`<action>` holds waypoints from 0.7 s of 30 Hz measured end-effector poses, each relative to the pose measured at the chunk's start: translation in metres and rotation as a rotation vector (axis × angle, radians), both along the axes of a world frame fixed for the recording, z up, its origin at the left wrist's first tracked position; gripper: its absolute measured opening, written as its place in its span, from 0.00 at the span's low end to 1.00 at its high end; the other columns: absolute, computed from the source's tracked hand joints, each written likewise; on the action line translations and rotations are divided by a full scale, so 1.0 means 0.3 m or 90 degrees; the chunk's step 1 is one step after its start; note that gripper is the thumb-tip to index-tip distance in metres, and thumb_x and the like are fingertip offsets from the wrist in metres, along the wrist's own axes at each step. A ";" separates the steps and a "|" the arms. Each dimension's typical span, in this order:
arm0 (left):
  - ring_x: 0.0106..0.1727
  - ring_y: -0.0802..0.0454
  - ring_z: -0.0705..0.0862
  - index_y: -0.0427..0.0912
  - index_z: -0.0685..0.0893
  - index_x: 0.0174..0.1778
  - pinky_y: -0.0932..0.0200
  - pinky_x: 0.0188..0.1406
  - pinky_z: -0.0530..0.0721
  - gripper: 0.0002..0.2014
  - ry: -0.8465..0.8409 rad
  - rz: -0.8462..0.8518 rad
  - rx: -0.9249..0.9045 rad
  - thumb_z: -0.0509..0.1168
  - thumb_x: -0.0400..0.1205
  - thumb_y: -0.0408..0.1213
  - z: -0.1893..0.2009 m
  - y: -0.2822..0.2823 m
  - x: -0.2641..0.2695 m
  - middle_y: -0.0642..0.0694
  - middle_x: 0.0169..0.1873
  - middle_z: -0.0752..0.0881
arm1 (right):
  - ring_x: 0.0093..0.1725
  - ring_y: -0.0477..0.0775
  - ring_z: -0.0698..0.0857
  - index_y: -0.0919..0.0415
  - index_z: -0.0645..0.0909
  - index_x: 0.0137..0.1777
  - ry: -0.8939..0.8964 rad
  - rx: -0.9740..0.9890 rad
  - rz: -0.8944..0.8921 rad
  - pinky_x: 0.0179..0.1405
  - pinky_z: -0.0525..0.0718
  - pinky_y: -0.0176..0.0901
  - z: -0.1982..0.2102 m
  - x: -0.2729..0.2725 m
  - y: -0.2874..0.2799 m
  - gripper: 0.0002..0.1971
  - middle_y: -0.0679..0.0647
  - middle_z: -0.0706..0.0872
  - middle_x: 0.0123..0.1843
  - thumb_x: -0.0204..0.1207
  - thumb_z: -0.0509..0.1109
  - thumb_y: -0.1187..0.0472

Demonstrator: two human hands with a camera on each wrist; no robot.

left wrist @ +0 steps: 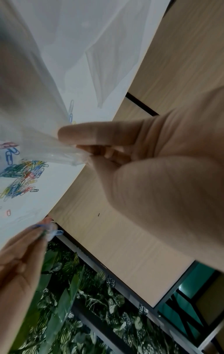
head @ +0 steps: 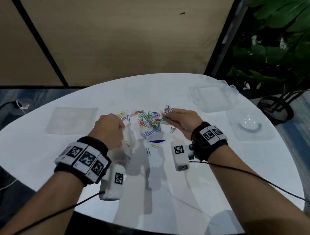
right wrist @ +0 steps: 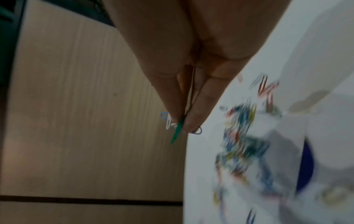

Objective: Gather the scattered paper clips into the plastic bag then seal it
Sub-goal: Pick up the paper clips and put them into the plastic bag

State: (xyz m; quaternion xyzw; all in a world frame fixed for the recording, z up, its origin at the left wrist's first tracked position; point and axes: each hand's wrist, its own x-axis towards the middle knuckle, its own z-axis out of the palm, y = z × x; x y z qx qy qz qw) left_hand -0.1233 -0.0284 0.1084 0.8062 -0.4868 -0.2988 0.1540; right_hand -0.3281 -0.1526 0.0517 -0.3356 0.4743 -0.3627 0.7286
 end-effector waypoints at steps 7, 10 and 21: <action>0.44 0.35 0.92 0.28 0.91 0.45 0.44 0.50 0.92 0.14 0.022 0.031 -0.051 0.59 0.81 0.23 -0.016 0.053 0.018 0.31 0.41 0.91 | 0.40 0.54 0.90 0.75 0.85 0.44 0.027 -0.013 0.139 0.45 0.90 0.37 0.037 0.215 0.237 0.03 0.63 0.89 0.39 0.73 0.72 0.79; 0.45 0.33 0.91 0.28 0.91 0.45 0.42 0.50 0.91 0.13 0.032 0.024 -0.063 0.59 0.83 0.26 -0.018 0.068 0.028 0.30 0.42 0.91 | 0.44 0.62 0.91 0.64 0.90 0.38 0.180 -0.111 0.175 0.55 0.90 0.53 -0.004 0.289 0.266 0.07 0.64 0.91 0.40 0.68 0.76 0.75; 0.35 0.40 0.94 0.38 0.90 0.50 0.45 0.46 0.94 0.13 0.125 0.125 -0.108 0.60 0.85 0.23 -0.039 0.172 0.185 0.32 0.41 0.90 | 0.42 0.61 0.91 0.68 0.88 0.55 0.288 -0.351 0.423 0.42 0.92 0.47 0.081 0.381 0.193 0.12 0.65 0.92 0.47 0.79 0.64 0.75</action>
